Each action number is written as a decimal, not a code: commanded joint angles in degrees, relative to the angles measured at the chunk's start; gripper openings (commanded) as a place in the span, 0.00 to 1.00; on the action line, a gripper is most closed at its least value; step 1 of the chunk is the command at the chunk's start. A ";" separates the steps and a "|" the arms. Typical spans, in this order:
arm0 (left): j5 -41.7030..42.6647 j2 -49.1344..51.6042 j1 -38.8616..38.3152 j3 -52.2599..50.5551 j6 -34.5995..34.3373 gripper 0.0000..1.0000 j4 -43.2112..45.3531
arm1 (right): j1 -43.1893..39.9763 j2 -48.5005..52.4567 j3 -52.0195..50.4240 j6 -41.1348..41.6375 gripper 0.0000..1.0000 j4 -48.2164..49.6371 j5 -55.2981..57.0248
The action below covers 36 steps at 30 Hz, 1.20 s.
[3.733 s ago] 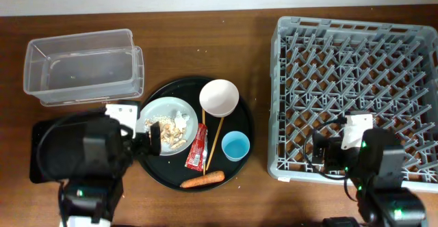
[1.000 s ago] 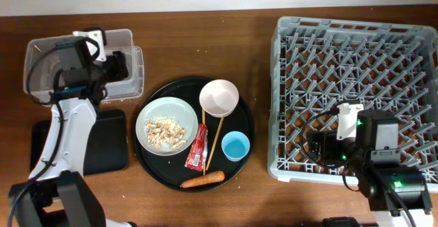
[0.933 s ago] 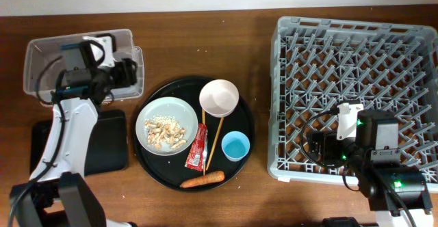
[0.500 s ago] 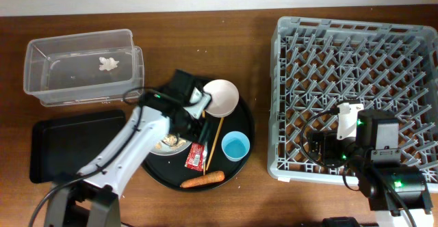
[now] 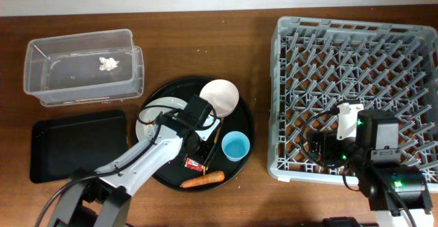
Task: Sort waste into correct bins and load items into the dishwasher rack
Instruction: 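Grasp the red snack wrapper with the left gripper and drop it in the bin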
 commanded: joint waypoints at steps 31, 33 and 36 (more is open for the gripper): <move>-1.75 4.52 -0.31 4.55 -0.74 0.00 -2.60 | -0.11 -0.17 0.92 0.66 0.98 -0.02 -0.55; -3.50 2.14 -0.11 7.82 -0.55 0.00 -5.79 | -0.11 -0.17 0.92 0.66 0.98 -0.02 -0.55; -9.92 -2.54 3.32 13.49 -0.55 0.00 -8.31 | -0.11 -0.17 0.92 0.66 0.98 -0.02 -0.55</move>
